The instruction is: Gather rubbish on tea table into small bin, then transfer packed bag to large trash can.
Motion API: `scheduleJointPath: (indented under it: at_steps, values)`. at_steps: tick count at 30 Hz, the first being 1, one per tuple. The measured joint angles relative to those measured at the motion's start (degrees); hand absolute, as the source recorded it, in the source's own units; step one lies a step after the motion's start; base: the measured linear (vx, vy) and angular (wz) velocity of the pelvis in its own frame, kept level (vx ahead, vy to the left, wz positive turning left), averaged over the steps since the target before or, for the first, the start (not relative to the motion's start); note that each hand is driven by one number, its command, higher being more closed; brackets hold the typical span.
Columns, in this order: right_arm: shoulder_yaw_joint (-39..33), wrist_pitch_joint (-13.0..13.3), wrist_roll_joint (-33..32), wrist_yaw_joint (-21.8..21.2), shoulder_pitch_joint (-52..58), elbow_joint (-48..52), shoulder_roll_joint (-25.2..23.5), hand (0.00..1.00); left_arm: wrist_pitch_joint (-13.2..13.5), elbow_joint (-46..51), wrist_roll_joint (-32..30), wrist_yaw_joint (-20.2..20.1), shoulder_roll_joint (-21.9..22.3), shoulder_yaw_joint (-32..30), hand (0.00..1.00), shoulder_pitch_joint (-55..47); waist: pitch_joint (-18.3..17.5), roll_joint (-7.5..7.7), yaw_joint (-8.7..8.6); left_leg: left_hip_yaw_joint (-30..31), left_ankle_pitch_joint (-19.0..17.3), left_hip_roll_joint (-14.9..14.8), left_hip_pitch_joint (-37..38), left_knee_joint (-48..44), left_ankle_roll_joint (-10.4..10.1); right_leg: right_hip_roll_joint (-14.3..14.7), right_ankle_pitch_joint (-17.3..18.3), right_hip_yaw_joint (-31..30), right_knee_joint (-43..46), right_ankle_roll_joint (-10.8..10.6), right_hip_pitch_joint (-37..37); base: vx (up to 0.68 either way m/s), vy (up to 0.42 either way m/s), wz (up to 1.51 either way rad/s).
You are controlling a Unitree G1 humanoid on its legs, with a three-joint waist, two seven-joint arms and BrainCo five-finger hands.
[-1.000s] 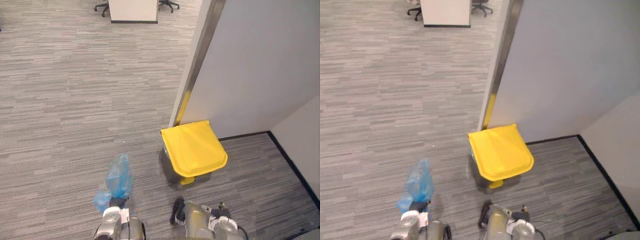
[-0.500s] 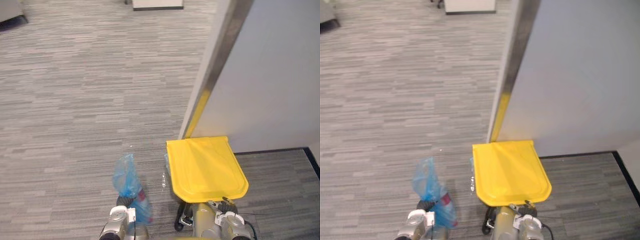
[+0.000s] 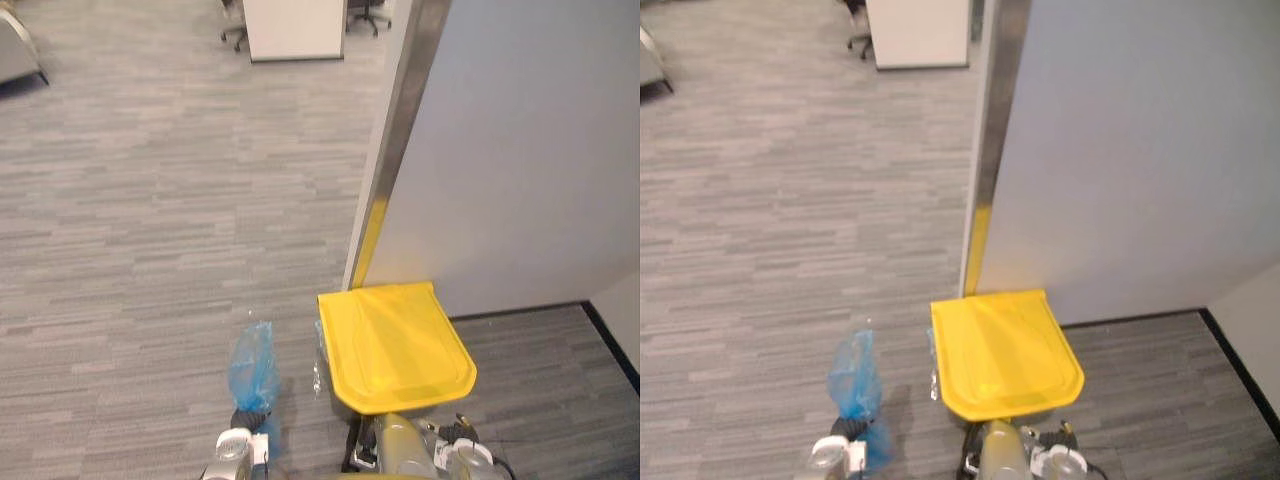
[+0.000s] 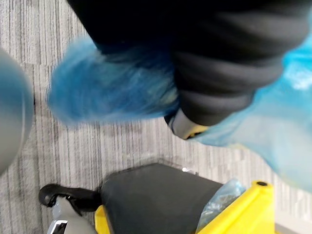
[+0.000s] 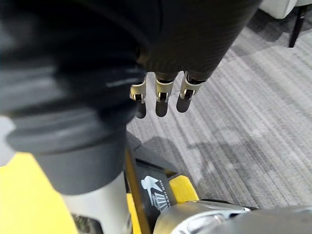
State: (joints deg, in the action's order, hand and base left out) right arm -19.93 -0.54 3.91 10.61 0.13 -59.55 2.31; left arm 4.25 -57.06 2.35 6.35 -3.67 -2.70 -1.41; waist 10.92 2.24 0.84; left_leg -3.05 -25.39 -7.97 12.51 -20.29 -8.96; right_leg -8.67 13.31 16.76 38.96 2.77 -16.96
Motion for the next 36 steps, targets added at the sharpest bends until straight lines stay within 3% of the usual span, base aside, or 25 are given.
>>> scheduleJointPath:
  at_steps: [2, 4, 5, 6, 8, 10, 11, 12, 13, 14, 15, 16, 17, 20, 24, 27, 31, 36]
  values:
    - [1.10, 0.02, 0.09, -0.01, 0.48, -0.01, 0.11, 0.00, 0.06, -0.39, 0.00, 0.01, -0.71, 0.36, 1.00, -0.13, 0.39, 0.68, 0.17, -1.46, 1.02, 0.74, 0.01, -0.01, 0.39, -0.37, -2.47, 0.01, -2.05, -0.18, 0.56, -0.26, 0.056, -0.20]
    - [2.38, 0.09, 0.47, -0.11, 0.95, -0.15, 0.71, 0.00, 0.14, -0.98, 0.02, 0.03, -1.55, 0.99, 1.00, 0.33, 0.87, 1.24, 0.66, -4.16, 2.95, 1.34, -0.88, -0.05, 2.01, 0.04, -9.15, -0.61, -7.54, -2.66, 0.66, -0.36, 0.086, -0.50]
    - [2.41, 0.14, 0.51, -0.12, 0.94, -0.01, 0.90, 0.00, 0.15, -1.10, 0.02, 0.04, -1.58, 1.01, 1.00, 0.08, 1.19, 0.29, 0.70, -4.43, 3.47, 0.93, -1.36, 0.08, 2.42, 0.18, -9.42, -0.95, -8.09, -2.98, 0.67, -0.34, 0.057, -0.43]
    - [2.64, 0.13, 0.52, -0.16, 0.86, 0.10, 0.90, 0.00, 0.24, -1.06, 0.02, -0.02, -2.12, 1.02, 1.00, -0.19, 0.72, 0.86, 0.85, -5.20, 4.40, 1.05, -2.74, 0.02, 2.60, -0.64, -8.49, -0.96, -5.09, -3.58, -0.40, -0.24, 0.019, -0.15]
    - [2.00, 0.29, 0.51, -0.43, 2.61, 0.14, 0.68, 0.00, 0.13, -1.60, 0.03, 0.08, -2.41, 0.97, 1.00, 0.07, 0.75, 1.05, 0.64, -4.92, 5.92, 0.46, -4.89, 0.19, 2.44, -1.79, -4.41, -2.47, 4.85, -2.59, -0.47, -0.26, -0.026, 0.05]
    - [1.59, 0.03, 0.49, -0.29, 3.77, 0.08, 0.33, 0.00, 0.05, -0.77, 0.15, 0.05, -2.55, 0.96, 1.00, -0.20, 0.25, 1.11, 0.85, -3.86, 8.61, -0.71, -8.25, 2.54, 1.75, -3.18, -0.41, -7.09, 10.91, -5.51, 3.00, -0.22, -0.124, 0.07]
    - [1.59, 0.03, 0.50, -0.30, 3.77, 0.09, 0.34, 0.00, 0.05, -0.60, 0.18, 0.05, -2.58, 0.96, 1.00, -0.21, 0.11, 1.20, 0.96, -3.87, 9.02, -0.83, -8.91, 2.73, 1.51, -3.44, 0.46, -8.09, 10.66, -6.40, 3.77, -0.14, -0.211, -0.12]
    - [1.62, 0.03, 0.53, -0.46, 3.82, 0.09, 0.14, 0.00, -0.04, -0.36, 0.18, 0.03, -2.86, 0.64, 1.00, 0.10, -0.45, 2.54, 1.28, -4.15, 11.15, -0.32, -10.32, 4.41, 0.95, -3.29, 2.78, -9.74, 7.27, -9.01, 4.03, -0.11, -0.218, -0.06]
    - [1.62, 0.03, 0.53, -0.51, 3.84, 0.08, 0.23, 0.00, -0.14, -0.48, 0.22, 0.02, -2.83, 0.32, 1.00, 0.15, -0.39, 2.20, 1.10, -4.06, 11.93, -0.30, -10.31, 5.47, 0.98, -2.88, 3.17, -9.90, 6.49, -9.18, 4.18, -0.11, -0.257, -0.02]
    - [1.53, 0.02, 0.52, -0.43, 3.96, 0.11, 0.40, 0.00, -0.25, -0.46, 0.26, 0.02, -1.44, -0.23, 1.00, 0.22, -1.07, 1.19, 1.04, -3.64, 14.35, -0.35, -9.93, 8.85, 1.67, -0.72, 3.73, -10.88, 1.68, -9.78, 5.18, -0.07, -0.206, 0.04]
    - [1.71, 0.02, 0.52, -0.45, 4.26, 0.04, 1.14, 0.00, -0.19, -0.31, 0.28, 0.00, -0.22, -0.23, 1.00, 0.31, -2.18, -0.04, 1.29, -2.63, 15.76, -0.40, -10.43, 11.12, 3.45, 0.58, 4.69, -10.60, -4.90, -8.42, 7.18, -0.06, -0.166, -0.03]
    - [1.87, 0.03, 0.51, -0.44, 4.24, 0.02, 1.36, 0.00, -0.15, -0.32, 0.30, 0.00, 0.20, -0.22, 1.00, 0.28, -2.49, -0.39, 1.41, -2.62, 16.16, -0.54, -10.65, 11.49, 3.46, 1.11, 5.20, -10.62, -7.55, -7.48, 7.90, -0.05, -0.144, -0.13]
    - [2.17, 0.03, 0.49, -0.47, 3.28, -0.23, 2.15, 0.00, -0.18, -0.52, 0.68, -0.01, 0.94, -0.11, 1.00, 0.15, -2.34, -1.57, 1.29, -2.62, 17.00, -1.55, -11.10, 11.58, 2.23, 2.38, 4.71, -10.53, -10.12, -5.21, 8.41, -0.15, -0.121, -0.08]
    - [2.42, 0.25, 0.45, -0.35, 3.42, -0.20, 2.32, 0.00, -0.05, -0.27, 2.34, 0.00, 1.05, 1.10, 1.00, 0.07, -3.30, -1.94, 1.02, -1.41, 18.44, -2.82, -12.57, 11.43, 1.27, 3.71, 3.00, -9.10, -13.04, -4.59, 9.04, -0.14, -0.046, 0.14]
    - [3.30, 0.30, -0.05, 0.35, 3.45, -0.22, 2.16, 0.00, -0.04, 0.29, 2.51, -0.01, 0.33, 1.61, 1.00, 0.16, -3.63, -1.61, 0.97, -1.22, 19.09, -3.14, -15.29, 10.19, 1.15, 4.04, 0.60, -8.26, -16.83, -6.00, 9.30, -0.08, 0.049, 0.12]
    - [3.21, 0.30, -0.55, 0.77, 3.45, -0.22, 2.07, 0.00, -0.05, 0.36, 2.49, -0.01, -0.30, 2.20, 1.00, 0.19, -3.50, -1.34, 0.86, -1.62, 19.32, -1.51, -16.41, 8.92, 1.09, 2.63, -0.43, -8.51, -17.99, -7.15, 9.48, -0.03, 0.143, 0.07]
    - [2.12, 0.30, -1.69, 0.76, 4.14, -0.24, 2.01, 0.00, -0.06, 0.36, 2.44, -0.01, -0.36, 2.84, 1.00, -0.64, -3.31, -2.19, 0.23, -4.96, 22.00, 1.15, -12.59, 15.29, 3.28, 1.14, -2.44, -10.99, -22.46, -8.13, 11.96, 0.01, 0.126, -0.08]
    - [1.88, 0.28, -1.65, 0.79, 3.75, -0.22, 2.05, 0.00, -0.10, 0.15, 2.32, 0.03, -1.06, 3.92, 1.00, -0.96, -3.48, -2.73, -0.65, -4.94, 23.70, 2.21, -11.33, 19.34, 3.54, 0.66, -5.30, -11.09, -26.35, -8.59, 12.73, 0.06, 0.073, 0.00]
